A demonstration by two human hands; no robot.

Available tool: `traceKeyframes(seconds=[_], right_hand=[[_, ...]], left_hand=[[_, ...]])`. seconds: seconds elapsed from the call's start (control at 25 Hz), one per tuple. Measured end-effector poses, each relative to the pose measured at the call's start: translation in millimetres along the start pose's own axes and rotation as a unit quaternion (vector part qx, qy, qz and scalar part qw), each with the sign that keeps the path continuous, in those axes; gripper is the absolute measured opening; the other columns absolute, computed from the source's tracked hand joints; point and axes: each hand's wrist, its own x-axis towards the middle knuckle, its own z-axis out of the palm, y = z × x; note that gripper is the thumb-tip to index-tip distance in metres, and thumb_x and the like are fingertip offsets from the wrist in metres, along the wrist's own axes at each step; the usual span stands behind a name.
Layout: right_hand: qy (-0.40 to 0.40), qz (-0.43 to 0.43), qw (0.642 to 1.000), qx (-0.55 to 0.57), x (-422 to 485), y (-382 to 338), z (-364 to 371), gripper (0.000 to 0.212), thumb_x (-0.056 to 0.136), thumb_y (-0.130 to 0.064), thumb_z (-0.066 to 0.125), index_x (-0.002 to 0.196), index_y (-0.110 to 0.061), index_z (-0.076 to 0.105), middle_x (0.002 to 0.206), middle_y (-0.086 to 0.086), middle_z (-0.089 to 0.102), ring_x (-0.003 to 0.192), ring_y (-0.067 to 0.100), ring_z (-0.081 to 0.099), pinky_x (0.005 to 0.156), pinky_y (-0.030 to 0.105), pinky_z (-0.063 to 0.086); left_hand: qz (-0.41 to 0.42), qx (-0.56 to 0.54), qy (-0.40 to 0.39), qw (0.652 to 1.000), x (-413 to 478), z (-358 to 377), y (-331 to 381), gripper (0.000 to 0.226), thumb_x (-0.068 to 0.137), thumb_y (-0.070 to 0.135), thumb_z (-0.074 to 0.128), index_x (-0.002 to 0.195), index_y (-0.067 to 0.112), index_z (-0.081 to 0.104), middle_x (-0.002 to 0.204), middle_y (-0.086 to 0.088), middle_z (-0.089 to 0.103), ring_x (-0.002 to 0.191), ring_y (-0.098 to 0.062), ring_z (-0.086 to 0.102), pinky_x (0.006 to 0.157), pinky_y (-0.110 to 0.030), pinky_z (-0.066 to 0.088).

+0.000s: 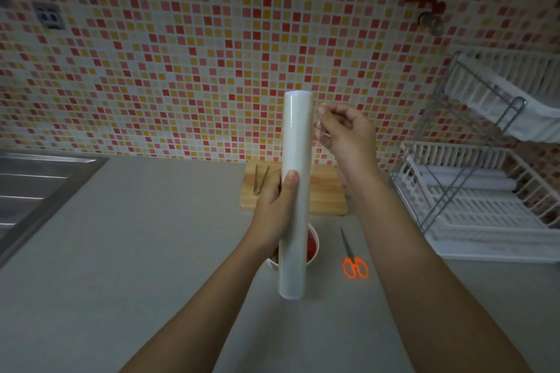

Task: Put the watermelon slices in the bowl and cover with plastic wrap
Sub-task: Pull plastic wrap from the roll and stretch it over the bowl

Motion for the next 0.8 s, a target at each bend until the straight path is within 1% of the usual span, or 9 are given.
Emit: traceKeyframes(seconds=[0.12, 0.2, 0.28, 0.32, 0.4, 0.48, 0.52, 0.68, 0.8], right_hand=[[0.033, -0.020, 0.999, -0.011, -2, -8, -6, 0.010, 0.084, -0.023, 0.064, 0.094, -0.019, 0.065, 0.084, -0.001, 0.066, 0.067, 0.004, 0.063, 0.066, 0.025, 0.055], [0.022, 0.008, 0.999, -0.031, -8, -5, -9, 0.039, 0.083, -0.045, 0.060, 0.115, -0.023, 0.056, 0.104, -0.003, 0.064, 0.086, 0.004, 0.063, 0.073, 0.026, 0.055], [-0.011, 0.053, 0.995, -0.085, -23, 6, -14, 0.062, 0.072, -0.064, 0.058, 0.122, -0.028, 0.050, 0.115, -0.006, 0.060, 0.100, 0.007, 0.061, 0.076, 0.028, 0.054], [-0.039, 0.065, 0.992, -0.102, -31, 12, -15, 0.060, 0.069, -0.065, 0.060, 0.117, -0.029, 0.054, 0.112, -0.006, 0.062, 0.098, 0.008, 0.062, 0.075, 0.028, 0.053], [-0.088, 0.059, 0.988, -0.113, -44, 22, -16, 0.033, 0.072, -0.053, 0.066, 0.096, -0.030, 0.064, 0.100, -0.003, 0.068, 0.089, 0.009, 0.066, 0.074, 0.029, 0.054], [-0.084, 0.027, 0.987, -0.131, -46, 25, -14, 0.010, 0.079, -0.036, 0.067, 0.082, -0.027, 0.066, 0.086, -0.001, 0.070, 0.080, 0.010, 0.066, 0.077, 0.031, 0.054], [-0.073, 0.018, 0.988, -0.136, -44, 24, -14, 0.006, 0.081, -0.031, 0.066, 0.081, -0.025, 0.066, 0.081, -0.001, 0.070, 0.076, 0.010, 0.066, 0.078, 0.031, 0.054], [-0.009, 0.015, 0.995, -0.102, -46, 30, -11, 0.010, 0.086, -0.029, 0.061, 0.089, -0.021, 0.065, 0.081, -0.003, 0.068, 0.074, 0.004, 0.066, 0.072, 0.023, 0.053], [-0.050, 0.042, 0.995, -0.077, -63, 40, -11, 0.009, 0.082, -0.036, 0.064, 0.085, -0.027, 0.063, 0.083, -0.007, 0.067, 0.078, 0.008, 0.066, 0.068, 0.020, 0.052]], left_hand=[[0.011, -0.005, -0.007, 1.000, -1, -4, 5, 0.028, 0.097, 0.044, 0.041, 0.109, 0.025, 0.057, 0.102, -0.002, 0.062, 0.086, -0.004, 0.059, 0.079, -0.026, 0.051], [0.025, -0.001, -0.005, 1.000, 0, -8, 6, 0.030, 0.097, 0.045, 0.042, 0.113, 0.025, 0.056, 0.104, 0.001, 0.062, 0.088, -0.002, 0.060, 0.079, -0.026, 0.051], [0.031, -0.008, 0.006, 0.999, 1, -12, 6, 0.032, 0.095, 0.049, 0.043, 0.116, 0.029, 0.056, 0.108, 0.002, 0.062, 0.094, -0.005, 0.062, 0.083, -0.029, 0.052], [0.036, -0.009, 0.011, 0.999, 2, -14, 7, 0.034, 0.093, 0.051, 0.043, 0.118, 0.032, 0.056, 0.110, 0.003, 0.062, 0.098, -0.006, 0.062, 0.086, -0.031, 0.053], [0.052, -0.002, 0.013, 0.999, 2, -17, 7, 0.034, 0.091, 0.052, 0.043, 0.118, 0.036, 0.056, 0.112, 0.005, 0.061, 0.102, -0.007, 0.061, 0.089, -0.032, 0.053], [0.055, 0.007, 0.012, 0.998, 2, -19, 8, 0.031, 0.092, 0.051, 0.044, 0.117, 0.039, 0.057, 0.111, 0.008, 0.062, 0.102, -0.004, 0.061, 0.090, -0.034, 0.053], [0.050, 0.009, 0.015, 0.999, 2, -20, 8, 0.032, 0.092, 0.052, 0.044, 0.117, 0.037, 0.057, 0.111, 0.007, 0.062, 0.101, -0.005, 0.061, 0.091, -0.037, 0.053], [0.043, 0.013, 0.022, 0.999, 5, -25, 8, 0.038, 0.090, 0.053, 0.043, 0.115, 0.029, 0.058, 0.111, -0.001, 0.060, 0.102, -0.015, 0.060, 0.093, -0.044, 0.052], [0.038, 0.007, 0.015, 0.999, 5, -25, 10, 0.040, 0.091, 0.053, 0.042, 0.114, 0.026, 0.059, 0.113, -0.007, 0.059, 0.102, -0.017, 0.060, 0.093, -0.043, 0.052]])
